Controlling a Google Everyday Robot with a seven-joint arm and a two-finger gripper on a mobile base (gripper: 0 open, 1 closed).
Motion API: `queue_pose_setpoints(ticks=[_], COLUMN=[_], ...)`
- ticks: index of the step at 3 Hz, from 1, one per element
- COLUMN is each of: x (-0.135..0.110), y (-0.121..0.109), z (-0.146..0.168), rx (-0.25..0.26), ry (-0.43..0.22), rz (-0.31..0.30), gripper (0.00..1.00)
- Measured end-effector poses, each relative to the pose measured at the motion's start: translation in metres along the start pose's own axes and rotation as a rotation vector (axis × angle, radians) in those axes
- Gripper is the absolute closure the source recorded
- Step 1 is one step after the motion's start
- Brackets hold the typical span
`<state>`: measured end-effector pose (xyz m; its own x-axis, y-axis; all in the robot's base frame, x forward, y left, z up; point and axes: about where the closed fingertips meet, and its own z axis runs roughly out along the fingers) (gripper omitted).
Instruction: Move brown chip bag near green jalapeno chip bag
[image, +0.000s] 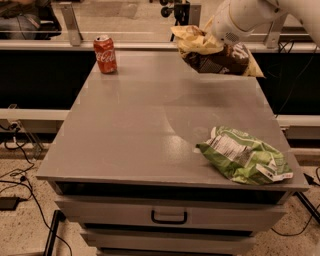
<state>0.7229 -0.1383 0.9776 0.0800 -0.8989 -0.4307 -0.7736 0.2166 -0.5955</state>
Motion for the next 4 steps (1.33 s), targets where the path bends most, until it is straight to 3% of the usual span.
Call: queue_pose_setpoints(ticks=[1, 2, 4], x=[-0.007, 0.001, 0.009], y=[0.005, 0.031, 0.059], z=[-0.015, -0.036, -0.064], rx=[-0.018, -0.088, -0.173], ry=[0.047, 0.023, -0.019], rz=[-0.032, -0.045, -0.045], gripper=[1.00, 1.00, 1.00])
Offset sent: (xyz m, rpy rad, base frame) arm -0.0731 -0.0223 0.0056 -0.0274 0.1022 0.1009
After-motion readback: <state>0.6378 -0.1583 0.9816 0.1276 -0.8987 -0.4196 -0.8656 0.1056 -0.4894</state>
